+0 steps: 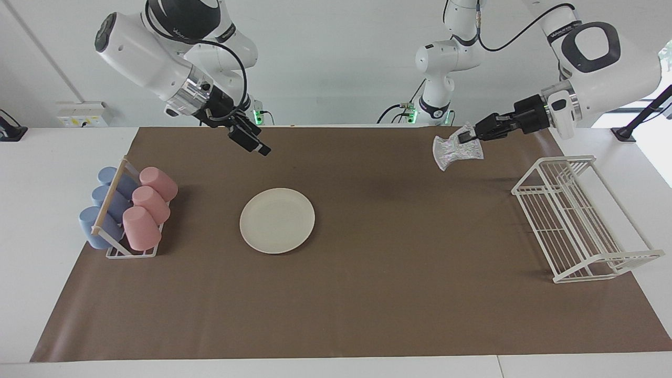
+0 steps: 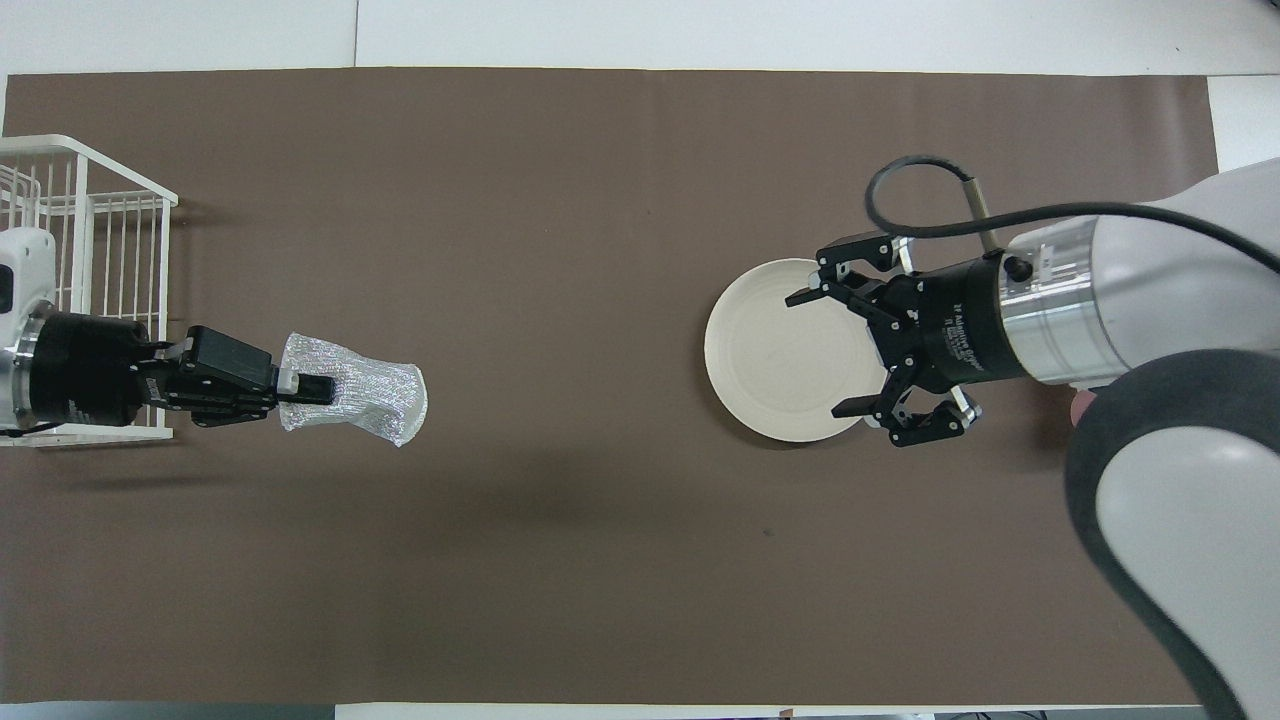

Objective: Wipe plate with sponge

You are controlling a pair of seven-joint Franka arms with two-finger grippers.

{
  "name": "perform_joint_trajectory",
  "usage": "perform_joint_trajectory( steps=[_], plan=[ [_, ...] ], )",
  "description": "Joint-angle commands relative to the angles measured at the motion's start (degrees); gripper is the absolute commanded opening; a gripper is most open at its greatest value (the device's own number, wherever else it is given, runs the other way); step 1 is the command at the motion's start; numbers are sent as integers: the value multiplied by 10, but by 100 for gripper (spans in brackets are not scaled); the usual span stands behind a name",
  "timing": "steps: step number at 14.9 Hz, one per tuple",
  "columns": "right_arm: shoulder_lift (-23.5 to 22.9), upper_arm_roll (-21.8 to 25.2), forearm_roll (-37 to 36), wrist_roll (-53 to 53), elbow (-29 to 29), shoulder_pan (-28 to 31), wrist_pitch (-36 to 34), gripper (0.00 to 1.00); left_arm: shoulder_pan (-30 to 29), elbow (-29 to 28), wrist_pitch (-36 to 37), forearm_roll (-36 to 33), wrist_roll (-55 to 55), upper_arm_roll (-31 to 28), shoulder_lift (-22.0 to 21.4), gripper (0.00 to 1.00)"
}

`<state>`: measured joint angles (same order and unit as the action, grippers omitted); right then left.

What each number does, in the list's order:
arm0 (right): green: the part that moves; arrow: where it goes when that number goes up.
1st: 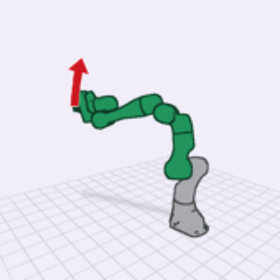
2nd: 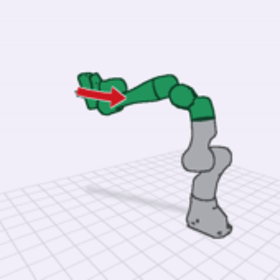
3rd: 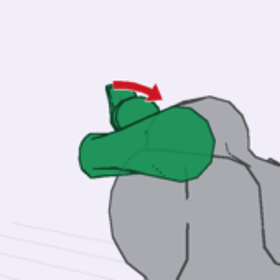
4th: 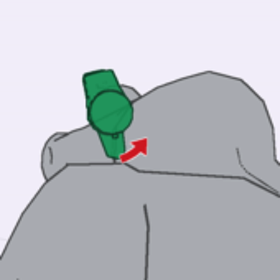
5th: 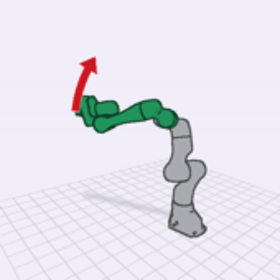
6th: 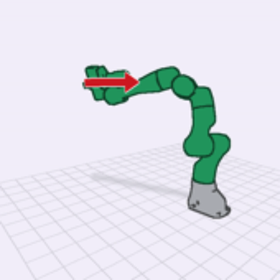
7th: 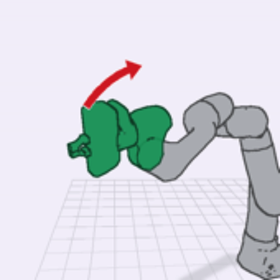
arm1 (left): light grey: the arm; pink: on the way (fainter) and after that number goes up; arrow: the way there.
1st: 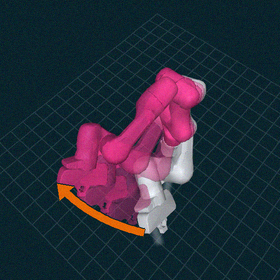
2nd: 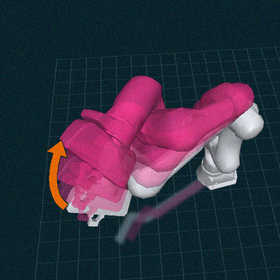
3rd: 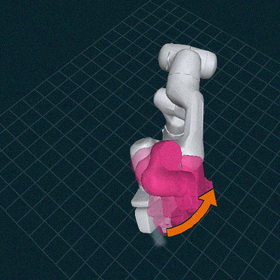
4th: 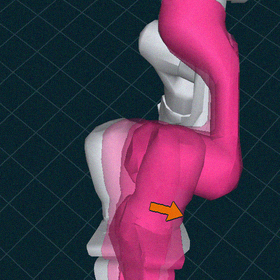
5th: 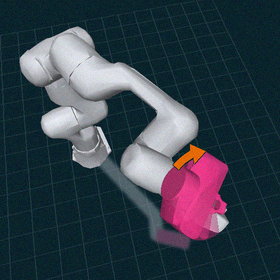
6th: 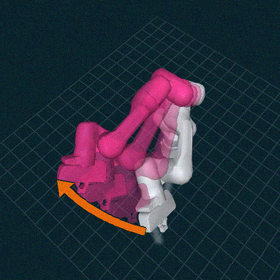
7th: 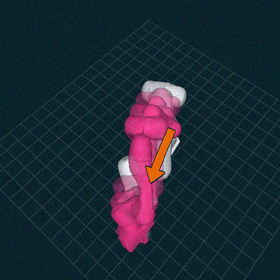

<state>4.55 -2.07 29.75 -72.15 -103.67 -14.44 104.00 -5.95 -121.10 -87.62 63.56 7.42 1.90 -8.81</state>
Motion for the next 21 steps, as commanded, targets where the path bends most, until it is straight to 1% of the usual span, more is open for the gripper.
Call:
perform_joint_trajectory(
  steps=[1,2,3,5,7,8,9,10,12,14,15,17,18,20,21],
  plan=[
    [-8,0,-115,-75,33,-71,6,100,23,-103,-47,73,89,-3,-47,0],
    [-11,0,-156,-97,39,-94,10,100,29,-143,-59,108,132,-2,-62,0],
    [-12,0,-186,-124,38,-114,31,100,47,-170,-72,144,167,-2,-74,0],
    [-15,0,-184,-186,40,-140,52,100,100,-193,-118,179,192,-2,-82,0],
    [-24,0,-182,-226,51,-167,46,100,145,-235,-148,232,254,-1,-92,0],
    [-24,-2,-181,-242,46,-178,45,100,170,-254,-173,265,271,-1,-102,0],
    [-24,-3,-181,-243,43,-187,45,100,196,-264,-200,285,276,-1,-107,0],
    [-25,-3,-181,-239,41,-185,45,100,209,-267,-208,296,283,-1,-107,0],
    [-25,-2,-181,-221,40,-181,45,100,211,-273,-205,302,312,-1,-106,0],
    [-22,-2,-182,-228,31,-187,53,100,210,-286,-192,302,359,-1,-108,0],
    [-21,-2,-182,-255,28,-187,53,100,206,-288,-179,302,375,-2,-108,0],
    [-20,-3,-181,-371,26,-187,53,100,207,-287,-173,304,382,-2,-107,0],
    [-20,-3,-180,-404,25,-188,51,100,208,-287,-173,305,390,-2,-107,0],
    [-24,-3,-180,-422,6,-208,57,100,210,-286,-170,308,394,-1,-107,0],
    [-25,-3,-180,-427,-7,-212,73,100,211,-286,-169,315,394,-1,-107,0]
  ],
)
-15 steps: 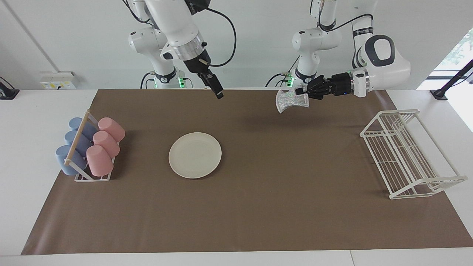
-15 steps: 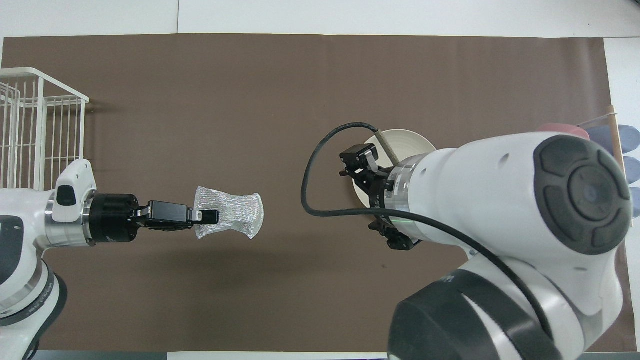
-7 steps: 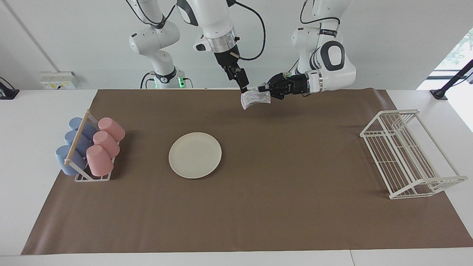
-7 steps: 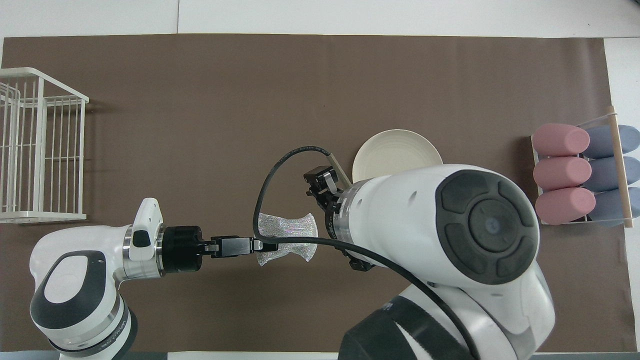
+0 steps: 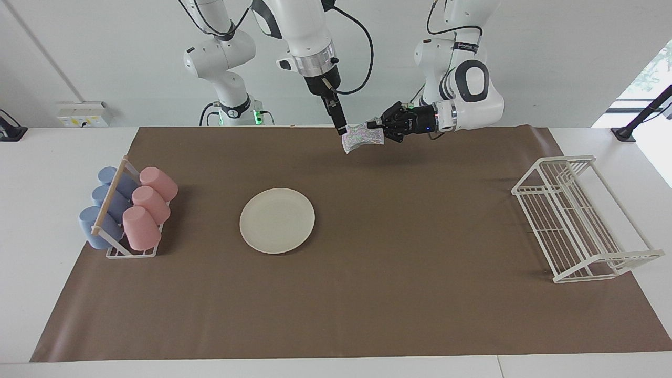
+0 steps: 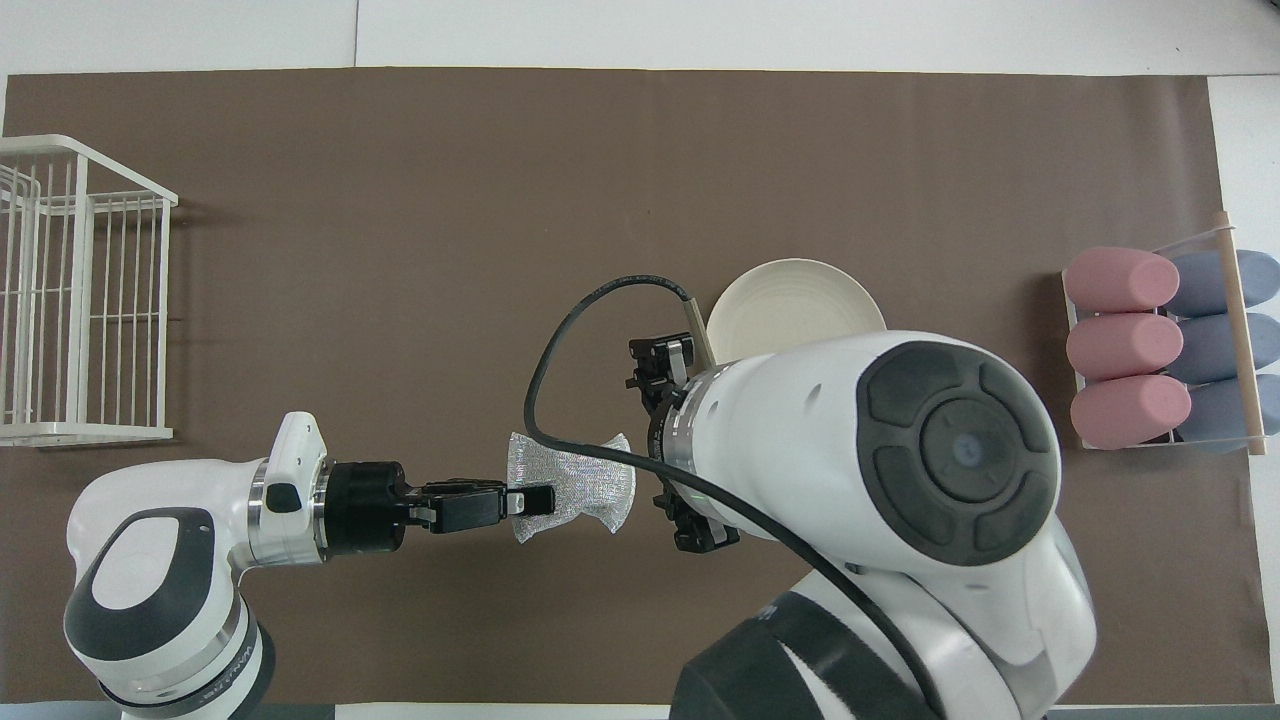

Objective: Wipe plate with sponge

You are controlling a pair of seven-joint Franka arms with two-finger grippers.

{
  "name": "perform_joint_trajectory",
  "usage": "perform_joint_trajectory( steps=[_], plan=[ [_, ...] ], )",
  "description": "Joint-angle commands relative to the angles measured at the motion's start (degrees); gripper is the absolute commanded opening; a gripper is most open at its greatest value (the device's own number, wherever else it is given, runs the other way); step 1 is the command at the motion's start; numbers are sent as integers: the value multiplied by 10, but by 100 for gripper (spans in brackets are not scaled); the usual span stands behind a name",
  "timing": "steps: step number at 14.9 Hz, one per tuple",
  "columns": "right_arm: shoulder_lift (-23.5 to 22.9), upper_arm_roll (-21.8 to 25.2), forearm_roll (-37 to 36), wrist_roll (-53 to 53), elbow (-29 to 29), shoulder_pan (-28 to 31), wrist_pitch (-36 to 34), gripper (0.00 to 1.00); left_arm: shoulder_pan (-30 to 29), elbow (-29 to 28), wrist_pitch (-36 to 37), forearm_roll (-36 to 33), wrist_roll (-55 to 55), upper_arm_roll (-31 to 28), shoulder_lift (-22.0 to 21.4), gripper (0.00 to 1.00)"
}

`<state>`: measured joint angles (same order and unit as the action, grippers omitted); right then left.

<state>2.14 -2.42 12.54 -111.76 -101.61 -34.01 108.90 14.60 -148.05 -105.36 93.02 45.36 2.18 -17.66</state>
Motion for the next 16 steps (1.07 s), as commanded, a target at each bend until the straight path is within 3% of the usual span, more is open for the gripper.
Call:
perform_joint_trajectory(
  steps=[1,13,14,15,16],
  plan=[
    [1,0,-8,-39,-39,-18,33,100,4,-16,9,21,15,-5,-19,0],
    [1,0,-1,-70,-111,-70,132,100,0,-14,27,26,14,-6,-19,0],
    [1,0,-1,-71,-111,-70,132,89,0,-14,27,26,14,-6,-19,0],
    [1,0,-1,-70,-111,-70,133,58,0,-15,27,26,14,-7,-19,0],
    [0,0,1,-69,-111,-70,135,18,0,-15,27,26,14,-7,-19,0]
  ],
)
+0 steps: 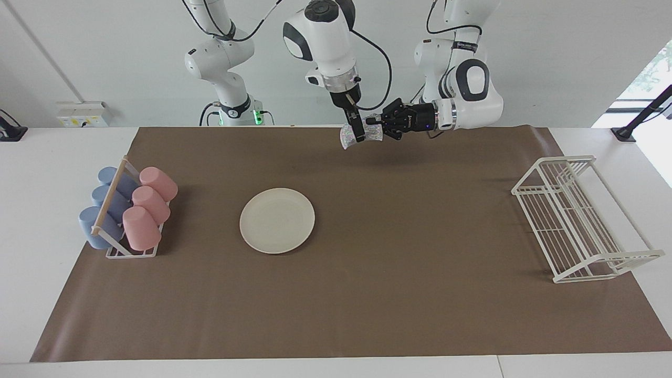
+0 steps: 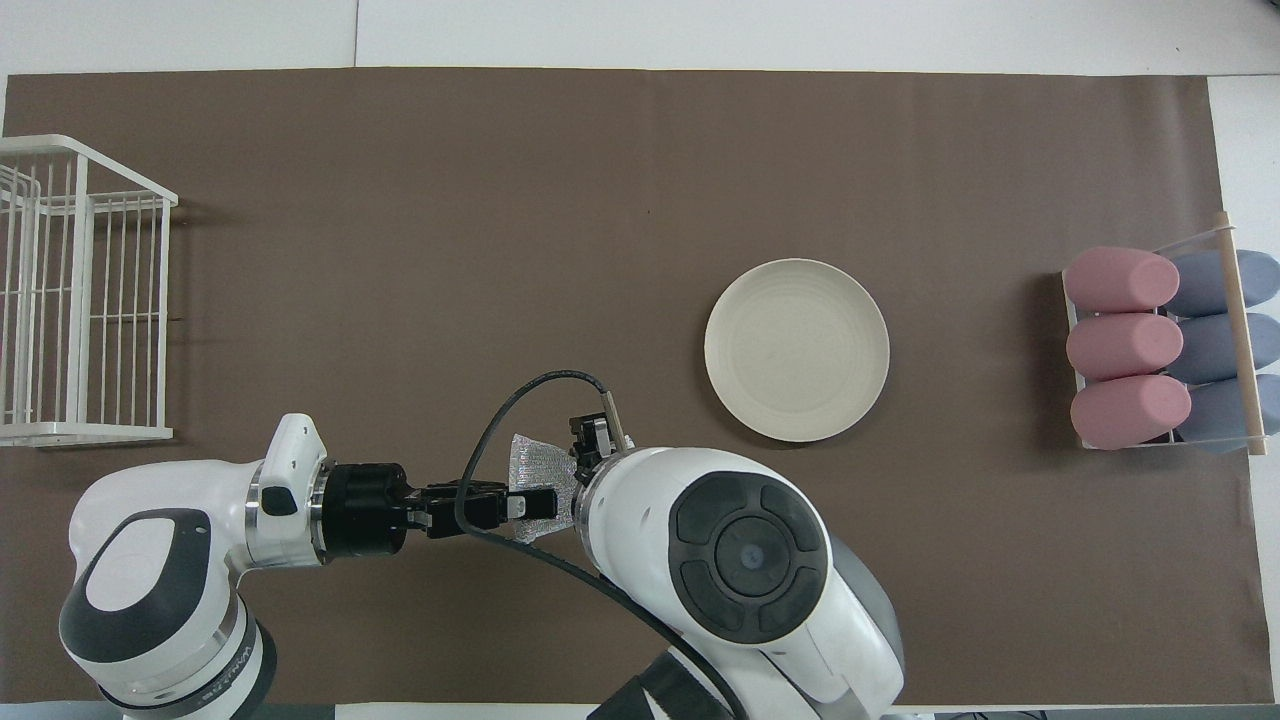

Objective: Wipe plate with sponge

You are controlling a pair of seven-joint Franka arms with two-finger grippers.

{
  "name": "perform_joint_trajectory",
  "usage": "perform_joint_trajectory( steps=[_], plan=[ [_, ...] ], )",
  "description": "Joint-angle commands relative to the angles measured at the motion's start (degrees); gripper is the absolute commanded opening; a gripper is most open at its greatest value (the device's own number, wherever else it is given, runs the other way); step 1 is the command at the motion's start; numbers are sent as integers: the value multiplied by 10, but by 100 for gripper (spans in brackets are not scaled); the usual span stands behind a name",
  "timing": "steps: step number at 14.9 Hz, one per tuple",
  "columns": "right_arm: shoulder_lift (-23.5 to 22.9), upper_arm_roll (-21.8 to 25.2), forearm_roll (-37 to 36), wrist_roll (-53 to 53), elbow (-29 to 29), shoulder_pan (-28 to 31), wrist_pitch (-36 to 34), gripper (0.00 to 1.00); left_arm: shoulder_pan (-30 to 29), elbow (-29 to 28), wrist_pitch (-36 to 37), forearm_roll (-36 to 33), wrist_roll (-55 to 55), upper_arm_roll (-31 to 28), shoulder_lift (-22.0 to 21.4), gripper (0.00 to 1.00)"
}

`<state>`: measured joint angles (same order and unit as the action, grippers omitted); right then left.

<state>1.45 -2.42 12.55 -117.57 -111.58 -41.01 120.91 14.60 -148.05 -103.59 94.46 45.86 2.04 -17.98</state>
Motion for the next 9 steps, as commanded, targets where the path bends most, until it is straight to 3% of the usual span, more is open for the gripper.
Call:
perform_joint_trajectory(
  steps=[1,6,7,8,9],
  plan=[
    [7,0,4,-9,-10,1,19,0,0,-14,9,12,9,-5,-16,0],
    [7,0,4,20,-10,1,16,0,0,-15,8,12,6,-5,-16,0],
    [7,0,4,21,-10,1,15,0,2,-15,8,11,6,-5,-16,11],
    [7,0,4,22,-10,1,13,0,4,-15,5,11,5,-5,-16,48],
    [7,0,3,25,-10,1,12,0,4,-15,2,11,1,-5,-16,99]
  ],
)
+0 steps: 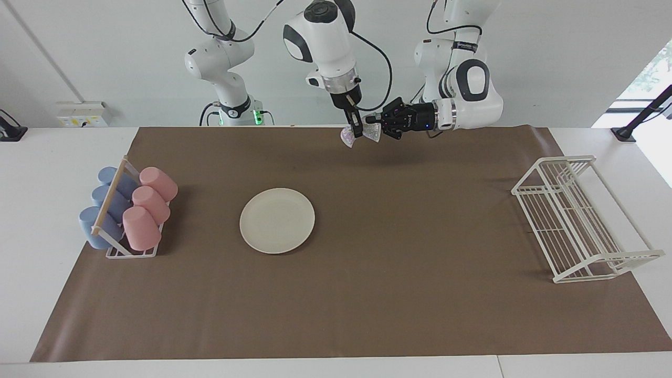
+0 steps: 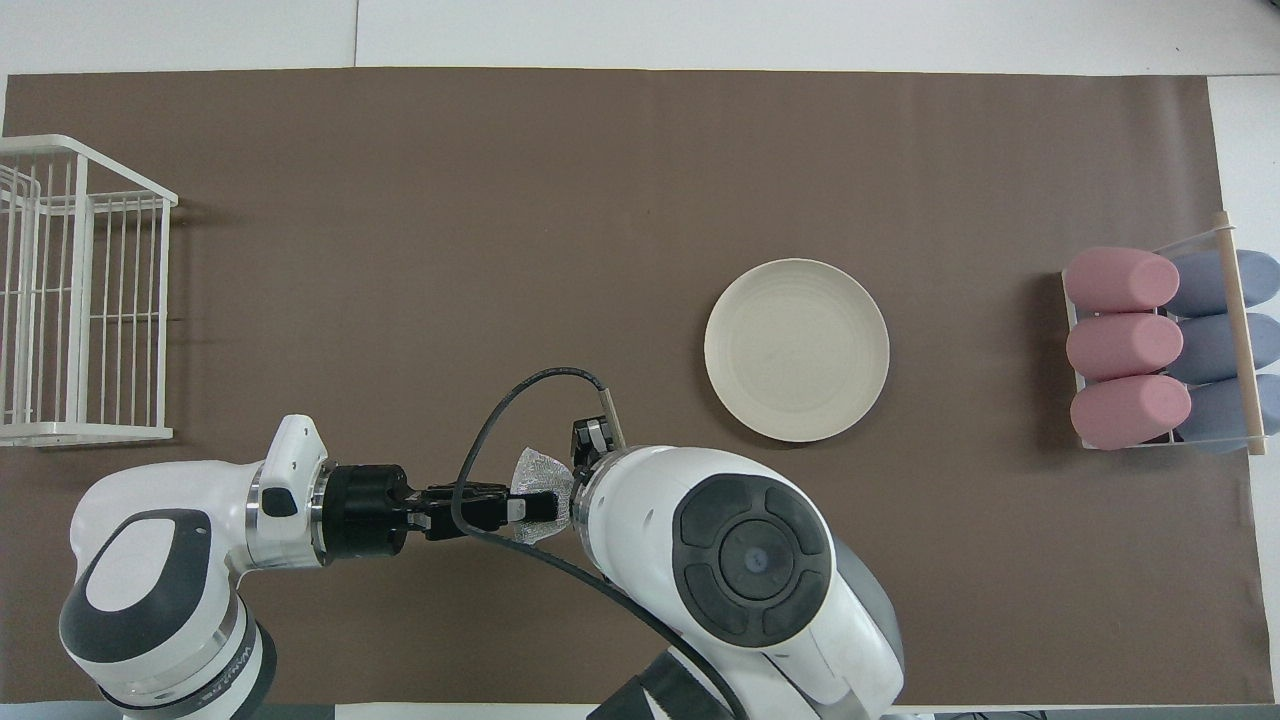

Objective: Wipe plate with sponge

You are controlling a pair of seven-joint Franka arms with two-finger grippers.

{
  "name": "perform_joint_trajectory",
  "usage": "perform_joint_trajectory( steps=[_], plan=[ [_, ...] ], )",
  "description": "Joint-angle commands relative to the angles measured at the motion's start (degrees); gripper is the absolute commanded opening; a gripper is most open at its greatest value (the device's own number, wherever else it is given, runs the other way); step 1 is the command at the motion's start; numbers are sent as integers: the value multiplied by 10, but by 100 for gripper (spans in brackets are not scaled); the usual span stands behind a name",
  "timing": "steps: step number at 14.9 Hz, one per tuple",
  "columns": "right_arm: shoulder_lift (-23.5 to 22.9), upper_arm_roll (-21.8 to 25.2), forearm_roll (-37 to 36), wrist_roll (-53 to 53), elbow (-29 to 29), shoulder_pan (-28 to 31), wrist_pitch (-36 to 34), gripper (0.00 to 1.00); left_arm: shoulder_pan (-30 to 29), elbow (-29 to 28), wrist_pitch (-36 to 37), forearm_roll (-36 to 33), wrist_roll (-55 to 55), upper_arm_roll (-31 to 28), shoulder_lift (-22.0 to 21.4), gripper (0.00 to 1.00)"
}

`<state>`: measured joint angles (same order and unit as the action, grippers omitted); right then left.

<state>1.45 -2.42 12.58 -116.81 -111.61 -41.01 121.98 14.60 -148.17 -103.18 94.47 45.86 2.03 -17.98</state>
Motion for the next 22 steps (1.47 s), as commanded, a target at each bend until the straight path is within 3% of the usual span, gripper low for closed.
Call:
perform_joint_trajectory(
  steps=[1,5,6,8,11,15,16,19,22],
  plan=[
    [7,0,3,21,-10,1,0,0,4,-14,-3,10,-2,-4,-18,100],
    [9,0,-4,22,-9,1,-11,0,4,-14,-4,7,-12,-3,-19,100],
    [14,1,-16,38,-9,6,-41,0,4,-14,-6,6,-15,-3,-19,100],
    [25,2,-33,139,-9,28,-96,0,4,-14,-10,5,-16,-3,-18,100],
    [26,1,-33,286,-15,97,-117,0,5,-14,-35,4,-24,-1,-17,100],
    [36,2,-34,591,-25,202,-190,0,8,-15,-72,-9,-40,2,-14,100],
    [38,1,-33,656,-38,222,-176,0,7,-14,-80,-22,-46,2,-13,100],
    [32,2,-34,715,-87,237,-75,0,4,-13,-98,-78,-67,1,-9,100],
    [-20,1,-34,770,-127,257,61,0,-2,-12,-117,-155,-85,1,0,100]
  ],
)
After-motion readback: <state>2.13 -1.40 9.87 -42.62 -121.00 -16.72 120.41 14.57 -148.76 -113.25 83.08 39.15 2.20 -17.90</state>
